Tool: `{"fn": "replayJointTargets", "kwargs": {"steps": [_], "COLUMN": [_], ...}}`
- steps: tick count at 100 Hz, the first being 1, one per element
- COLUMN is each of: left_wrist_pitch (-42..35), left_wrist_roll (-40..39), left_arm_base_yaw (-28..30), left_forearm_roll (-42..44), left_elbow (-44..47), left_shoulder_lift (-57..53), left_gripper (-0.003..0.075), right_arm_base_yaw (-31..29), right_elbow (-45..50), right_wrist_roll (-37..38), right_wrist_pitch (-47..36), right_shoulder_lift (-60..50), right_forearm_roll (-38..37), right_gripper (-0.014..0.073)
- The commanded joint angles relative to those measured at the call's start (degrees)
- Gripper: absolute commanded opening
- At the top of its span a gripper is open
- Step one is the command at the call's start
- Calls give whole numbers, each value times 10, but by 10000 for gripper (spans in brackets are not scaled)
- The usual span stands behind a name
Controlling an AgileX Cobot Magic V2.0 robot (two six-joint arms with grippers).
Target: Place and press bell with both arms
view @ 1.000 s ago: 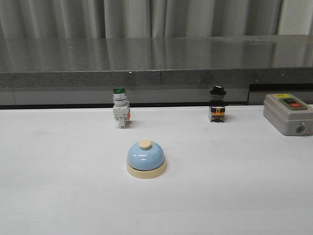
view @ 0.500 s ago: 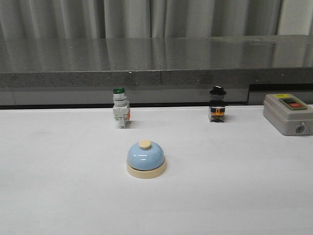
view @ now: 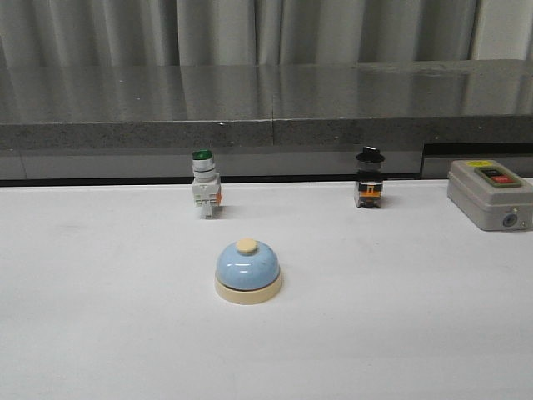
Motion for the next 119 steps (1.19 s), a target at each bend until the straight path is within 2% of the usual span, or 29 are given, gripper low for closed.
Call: {"fn": "replayJointTargets", "kwargs": {"steps": [1,16,19,119], "left_wrist_pitch": [-45,-45,-45,-45], "left_wrist_roll": [0,0,0,0], "left_arm_base_yaw": [1,1,1,1], "left_forearm_roll": [0,0,0,0], "left_elbow": [13,13,13,13], "left_shoulder_lift": [-20,-20,-20,-20], "left_gripper": [-19,-19,-19,-19], "right_arm_base_yaw": [-2,-2,-2,-1], "right_elbow": [7,62,60,60], "right_wrist_roll": [0,0,0,0], "right_wrist_pitch": [-96,-164,-146,-151], "right_shoulder_lift": [-6,-6,-6,-6], "right_forearm_roll": [0,0,0,0], "right_gripper": [-69,-69,-69,-69]}}
